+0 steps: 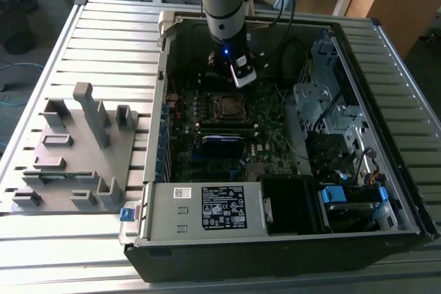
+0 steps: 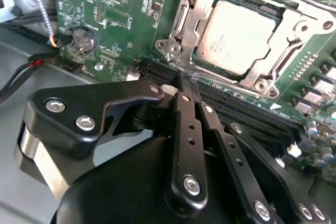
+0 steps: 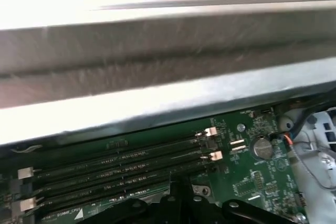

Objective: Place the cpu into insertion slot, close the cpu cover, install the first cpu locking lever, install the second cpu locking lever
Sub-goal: 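Install the first cpu locking lever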

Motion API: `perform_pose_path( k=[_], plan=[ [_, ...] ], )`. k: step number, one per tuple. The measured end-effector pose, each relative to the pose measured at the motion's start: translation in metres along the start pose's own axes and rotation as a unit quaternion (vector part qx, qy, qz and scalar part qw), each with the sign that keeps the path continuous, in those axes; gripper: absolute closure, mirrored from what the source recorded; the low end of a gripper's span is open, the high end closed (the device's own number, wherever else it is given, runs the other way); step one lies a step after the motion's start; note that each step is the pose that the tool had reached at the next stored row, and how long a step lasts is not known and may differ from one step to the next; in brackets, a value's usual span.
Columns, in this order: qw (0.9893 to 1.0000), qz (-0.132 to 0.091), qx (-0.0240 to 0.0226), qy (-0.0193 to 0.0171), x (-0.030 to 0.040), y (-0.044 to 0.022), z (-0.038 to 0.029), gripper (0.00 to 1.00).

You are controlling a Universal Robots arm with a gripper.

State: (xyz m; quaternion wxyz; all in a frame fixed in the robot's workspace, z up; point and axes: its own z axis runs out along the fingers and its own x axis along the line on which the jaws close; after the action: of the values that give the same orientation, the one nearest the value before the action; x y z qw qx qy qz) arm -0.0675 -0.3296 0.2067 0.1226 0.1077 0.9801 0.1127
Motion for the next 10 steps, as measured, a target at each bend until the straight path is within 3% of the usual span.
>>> perform_pose_path(
  k=[2, 6, 7, 10],
  plan=[
    [1.0, 0.0, 0.0001, 0.0, -0.0008, 0.0009, -0.0035, 0.9],
    [1.0, 0.0, -0.0001, 0.0001, -0.0008, 0.001, -0.0035, 0.9],
    [1.0, 0.001, 0.0012, 0.0048, -0.0009, 0.0009, -0.0034, 0.9],
    [0.9995, 0.006, 0.0079, 0.0309, -0.0016, 0.001, -0.0027, 0.9]
  ],
)
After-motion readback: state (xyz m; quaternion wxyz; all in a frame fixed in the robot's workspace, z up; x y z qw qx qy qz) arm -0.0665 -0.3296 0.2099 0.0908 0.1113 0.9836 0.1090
